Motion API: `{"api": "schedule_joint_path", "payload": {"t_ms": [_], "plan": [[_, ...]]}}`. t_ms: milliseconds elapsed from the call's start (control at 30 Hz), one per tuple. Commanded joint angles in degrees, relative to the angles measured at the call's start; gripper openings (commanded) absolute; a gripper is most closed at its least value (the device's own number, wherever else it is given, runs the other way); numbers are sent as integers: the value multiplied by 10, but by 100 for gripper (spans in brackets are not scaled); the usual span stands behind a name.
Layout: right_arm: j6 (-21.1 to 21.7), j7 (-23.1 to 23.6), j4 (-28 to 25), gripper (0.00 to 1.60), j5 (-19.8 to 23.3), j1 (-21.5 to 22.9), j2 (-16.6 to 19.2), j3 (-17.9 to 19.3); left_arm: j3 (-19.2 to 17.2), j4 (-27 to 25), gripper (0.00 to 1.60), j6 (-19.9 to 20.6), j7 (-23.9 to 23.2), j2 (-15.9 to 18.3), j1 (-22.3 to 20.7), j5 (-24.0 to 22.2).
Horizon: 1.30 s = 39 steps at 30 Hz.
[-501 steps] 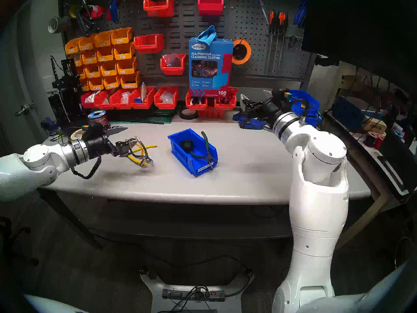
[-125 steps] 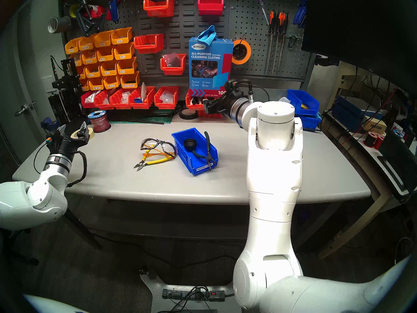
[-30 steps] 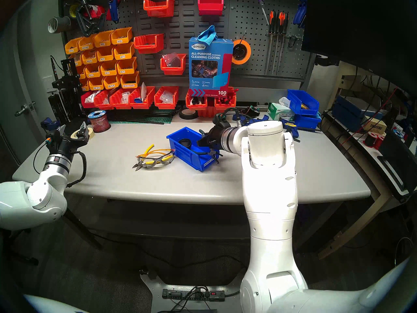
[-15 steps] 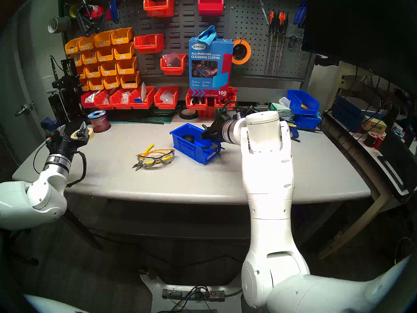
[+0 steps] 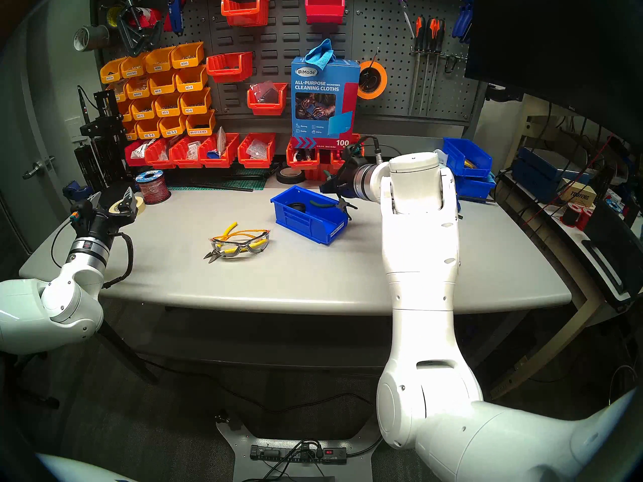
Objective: Take out tools from the storage box
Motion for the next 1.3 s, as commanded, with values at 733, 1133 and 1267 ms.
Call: {"api": "schedule_joint_path", "payload": {"t_ms": [733,1133,1267], "plan": [[-43,20,79,0,68,77,-101,-38,-3,0,160,-1,1,-1,-11,-1],[-61,4,122,0,94,64,-144,-63,-2,0,160,-2,1,-1,-12,-1],[-81,-9,142,0,98,55,-167,-61,0,0,160,-2,1,-1,-14,-2]]}}
